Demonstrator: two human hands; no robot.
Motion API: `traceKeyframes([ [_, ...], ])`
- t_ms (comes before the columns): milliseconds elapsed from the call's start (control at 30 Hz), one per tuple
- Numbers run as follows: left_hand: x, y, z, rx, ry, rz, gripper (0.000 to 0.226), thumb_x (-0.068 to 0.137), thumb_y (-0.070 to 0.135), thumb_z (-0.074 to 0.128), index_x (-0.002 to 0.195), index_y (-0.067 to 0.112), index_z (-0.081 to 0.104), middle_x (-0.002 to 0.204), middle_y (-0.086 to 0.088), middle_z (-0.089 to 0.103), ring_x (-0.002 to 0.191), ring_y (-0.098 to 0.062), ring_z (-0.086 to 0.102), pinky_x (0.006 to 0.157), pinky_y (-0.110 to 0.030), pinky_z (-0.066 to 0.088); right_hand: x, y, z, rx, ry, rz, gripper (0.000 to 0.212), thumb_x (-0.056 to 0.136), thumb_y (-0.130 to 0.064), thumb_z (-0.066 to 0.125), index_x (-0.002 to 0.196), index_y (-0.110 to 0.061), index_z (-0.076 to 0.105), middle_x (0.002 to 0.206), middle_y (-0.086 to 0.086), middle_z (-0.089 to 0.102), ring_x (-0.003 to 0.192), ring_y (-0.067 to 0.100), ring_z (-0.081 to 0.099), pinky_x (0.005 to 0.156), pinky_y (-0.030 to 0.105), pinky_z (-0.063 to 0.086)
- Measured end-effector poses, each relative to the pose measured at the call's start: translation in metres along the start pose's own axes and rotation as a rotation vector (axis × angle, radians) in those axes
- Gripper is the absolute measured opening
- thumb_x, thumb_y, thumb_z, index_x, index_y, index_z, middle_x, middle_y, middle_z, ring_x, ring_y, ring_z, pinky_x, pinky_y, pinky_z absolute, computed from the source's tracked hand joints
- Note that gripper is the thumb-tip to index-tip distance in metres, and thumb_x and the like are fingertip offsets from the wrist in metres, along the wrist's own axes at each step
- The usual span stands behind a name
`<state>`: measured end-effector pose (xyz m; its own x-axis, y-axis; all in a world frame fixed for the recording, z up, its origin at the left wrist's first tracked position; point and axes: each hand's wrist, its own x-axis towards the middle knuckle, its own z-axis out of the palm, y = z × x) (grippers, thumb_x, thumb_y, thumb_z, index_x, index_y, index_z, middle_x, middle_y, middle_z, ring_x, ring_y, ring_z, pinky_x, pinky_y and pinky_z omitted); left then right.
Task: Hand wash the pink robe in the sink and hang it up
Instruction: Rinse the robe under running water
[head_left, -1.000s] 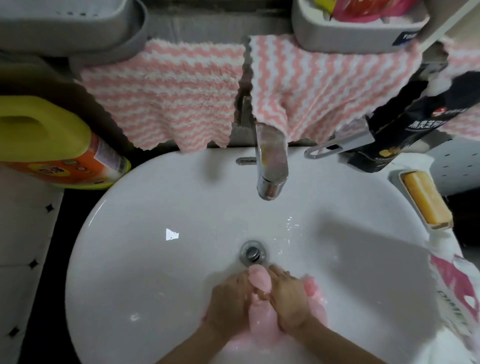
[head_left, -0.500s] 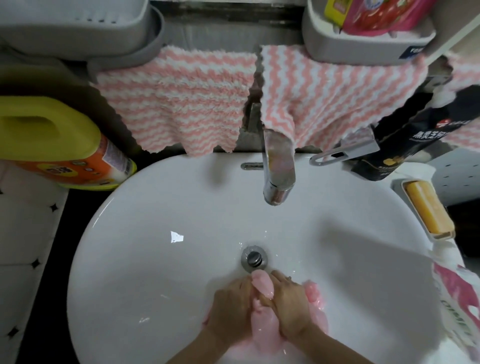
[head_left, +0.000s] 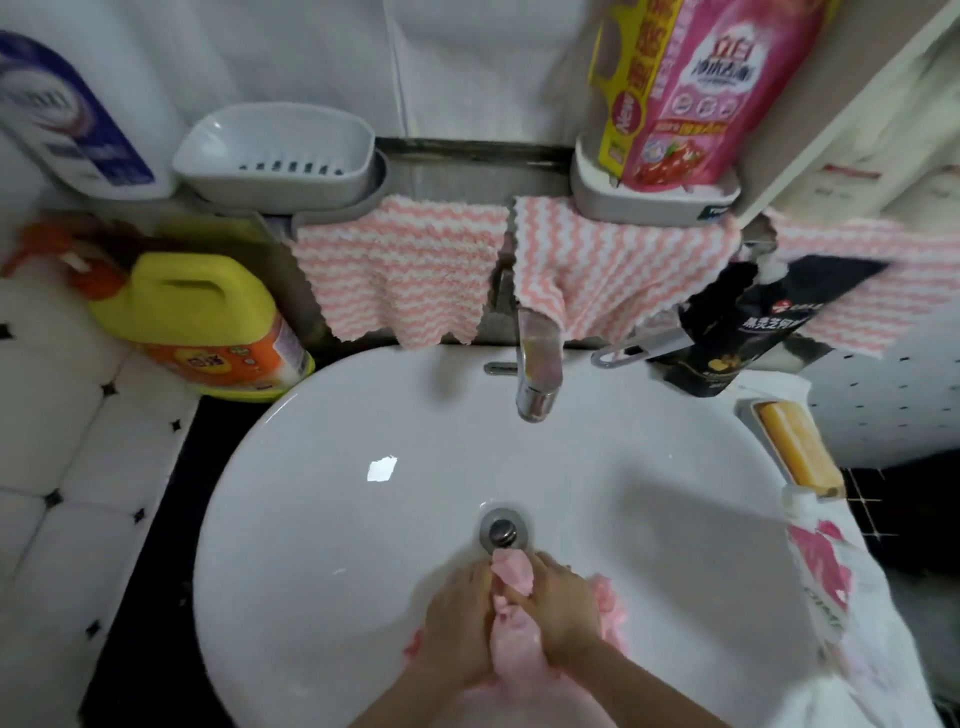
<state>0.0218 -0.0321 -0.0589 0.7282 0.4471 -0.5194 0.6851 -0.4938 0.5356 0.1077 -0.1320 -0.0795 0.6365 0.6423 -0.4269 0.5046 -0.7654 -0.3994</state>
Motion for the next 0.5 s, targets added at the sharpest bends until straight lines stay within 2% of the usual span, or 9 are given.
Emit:
traceKeyframes([
  [67,-0.005,0.005,-0.014,-0.032,-0.137,-0.034,0.051,0.072,0.048,0.041,0.114,0.021,0.053,0.112,0.003,0.055,0.112,-0.015,0.049,0.098,-0.027,0.038,-0.004,0.0,-0.01,0.047,-0.137,0.077,0.051,0.089,-0.064,0.041,0.126,-0.029,0.048,0.117,-0.004,0.058,0.107,0.018,0.058,0.078,0.027,0.04],
  [133,-0.002,-0.006,-0.025,-0.263,-0.349,0.081,0.083,0.066,0.052,0.056,0.137,0.018,0.029,0.134,-0.003,0.044,0.126,-0.017,0.043,0.105,-0.03,0.037,-0.008,0.001,-0.024,0.082,-0.269,0.04,0.053,0.088,-0.06,0.047,0.132,-0.034,0.034,0.114,-0.002,0.057,0.11,0.025,0.058,0.082,0.029,0.043],
  [200,-0.006,-0.012,-0.039,-0.451,-0.442,0.094,0.074,0.074,0.039,0.071,0.135,0.032,0.029,0.135,0.004,0.043,0.122,-0.003,0.044,0.103,-0.025,0.04,-0.008,-0.006,-0.054,0.106,-0.432,-0.035,0.053,0.087,-0.047,0.048,0.131,-0.038,0.02,0.093,-0.009,0.051,0.097,0.021,0.061,0.071,0.026,0.041],
  [267,-0.01,-0.005,-0.043,-0.385,-0.464,0.155,0.064,0.077,0.057,0.063,0.134,0.043,0.035,0.136,0.009,0.044,0.121,0.004,0.045,0.104,-0.021,0.038,-0.001,-0.013,-0.086,0.078,-0.547,-0.056,0.063,0.081,-0.058,0.052,0.134,-0.032,0.03,0.106,-0.008,0.051,0.099,0.015,0.056,0.081,0.022,0.038],
  [300,-0.012,0.001,-0.041,-0.266,-0.453,0.171,0.071,0.076,0.065,0.057,0.139,0.043,0.031,0.136,0.004,0.046,0.123,-0.005,0.047,0.104,-0.024,0.038,0.006,-0.016,-0.101,0.075,-0.449,-0.019,0.083,0.068,-0.073,0.054,0.135,-0.028,0.037,0.12,-0.002,0.053,0.109,0.017,0.055,0.089,0.024,0.039],
  [333,-0.011,0.002,-0.034,-0.108,-0.39,0.221,0.075,0.079,0.064,0.051,0.145,0.041,0.024,0.135,-0.003,0.047,0.125,-0.018,0.047,0.103,-0.028,0.037,0.016,-0.018,-0.117,0.153,-0.234,0.067,0.094,0.062,-0.077,0.06,0.137,-0.025,0.04,0.13,0.002,0.052,0.115,0.021,0.054,0.093,0.028,0.04],
  [400,-0.014,0.008,-0.021,0.166,-0.267,0.254,0.074,0.085,0.056,0.042,0.149,0.037,0.008,0.138,-0.009,0.041,0.129,-0.028,0.039,0.104,-0.033,0.031,0.032,-0.022,-0.153,0.69,0.249,0.249,0.066,0.082,-0.042,0.07,0.137,-0.019,0.042,0.132,0.009,0.054,0.115,0.026,0.056,0.088,0.033,0.044],
  [433,-0.019,0.008,-0.016,0.256,-0.234,0.232,0.076,0.084,0.058,0.037,0.148,0.037,0.003,0.143,-0.006,0.036,0.132,-0.028,0.034,0.107,-0.035,0.027,0.04,-0.022,-0.171,0.996,0.386,0.299,0.056,0.088,-0.022,0.067,0.138,-0.017,0.041,0.131,0.011,0.054,0.116,0.027,0.055,0.089,0.035,0.044],
  [500,-0.027,0.008,-0.008,0.328,-0.194,0.208,0.08,0.079,0.065,0.033,0.148,0.038,0.001,0.147,0.001,0.029,0.133,-0.028,0.027,0.11,-0.038,0.022,0.055,-0.021,-0.203,1.426,0.378,0.285,0.056,0.09,-0.004,0.057,0.142,-0.016,0.038,0.127,0.008,0.053,0.121,0.026,0.05,0.094,0.039,0.043],
])
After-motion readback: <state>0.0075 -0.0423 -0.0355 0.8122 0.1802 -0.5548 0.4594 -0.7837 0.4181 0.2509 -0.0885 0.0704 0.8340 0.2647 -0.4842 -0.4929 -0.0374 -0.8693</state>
